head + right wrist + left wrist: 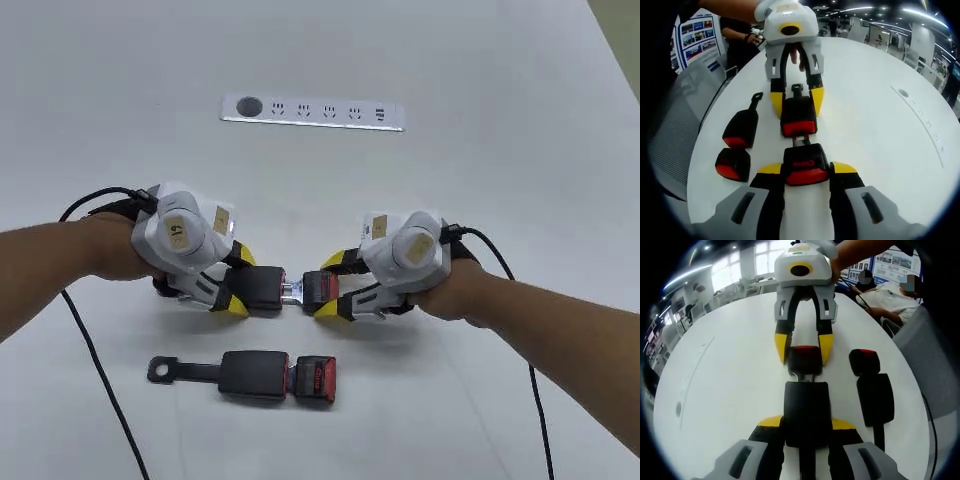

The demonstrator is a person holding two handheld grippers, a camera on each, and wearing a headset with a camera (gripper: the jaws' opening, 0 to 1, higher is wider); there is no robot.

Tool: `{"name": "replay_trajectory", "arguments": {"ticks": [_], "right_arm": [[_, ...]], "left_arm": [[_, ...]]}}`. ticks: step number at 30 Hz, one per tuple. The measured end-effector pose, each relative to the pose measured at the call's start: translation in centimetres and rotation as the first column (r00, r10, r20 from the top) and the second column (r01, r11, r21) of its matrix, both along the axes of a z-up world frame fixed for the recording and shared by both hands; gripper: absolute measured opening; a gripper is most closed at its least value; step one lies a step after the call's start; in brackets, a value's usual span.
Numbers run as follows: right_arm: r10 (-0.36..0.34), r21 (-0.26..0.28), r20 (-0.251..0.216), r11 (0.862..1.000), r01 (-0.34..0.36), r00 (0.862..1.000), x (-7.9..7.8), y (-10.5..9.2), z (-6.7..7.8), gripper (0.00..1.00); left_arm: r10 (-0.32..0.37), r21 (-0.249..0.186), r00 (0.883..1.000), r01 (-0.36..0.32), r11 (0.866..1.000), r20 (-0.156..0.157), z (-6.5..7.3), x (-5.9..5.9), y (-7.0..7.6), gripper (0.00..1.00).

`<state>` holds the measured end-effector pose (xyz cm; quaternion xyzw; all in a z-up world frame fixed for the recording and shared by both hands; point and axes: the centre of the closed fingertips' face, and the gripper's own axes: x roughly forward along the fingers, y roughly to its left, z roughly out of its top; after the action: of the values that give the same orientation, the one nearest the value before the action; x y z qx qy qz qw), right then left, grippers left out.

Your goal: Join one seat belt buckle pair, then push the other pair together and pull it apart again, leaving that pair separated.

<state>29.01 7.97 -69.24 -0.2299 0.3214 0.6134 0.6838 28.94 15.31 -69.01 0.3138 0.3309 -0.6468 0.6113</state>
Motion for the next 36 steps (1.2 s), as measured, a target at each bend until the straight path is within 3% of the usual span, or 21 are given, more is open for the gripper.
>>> {"name": "replay_trajectory", "arguments": {"ticks": [8, 12, 36], "right_arm": [[-0.006, -0.007, -0.006, 1.0, 0.006, 1.0, 0.1, -1.3, 0.0, 0.33], [-0.022, 0.005, -0.02, 1.0, 0.022, 1.0, 0.0, -2.8, 0.3, 0.33], [-0.074, -0.026, 0.005, 0.997, 0.074, 0.997, -0.6, -10.9, -1.0, 0.33]], "left_arm": [[-0.001, -0.003, 1.0, 0.001, 1.0, 0.0, 0.1, -0.1, 0.0, 0.34], [-0.004, 0.005, 1.0, 0.004, 1.0, -0.002, 0.0, 0.0, 0.0, 0.34], [-0.001, 0.029, 1.0, 0.001, 1.0, -0.01, -0.1, 0.0, -0.1, 0.34]]}}
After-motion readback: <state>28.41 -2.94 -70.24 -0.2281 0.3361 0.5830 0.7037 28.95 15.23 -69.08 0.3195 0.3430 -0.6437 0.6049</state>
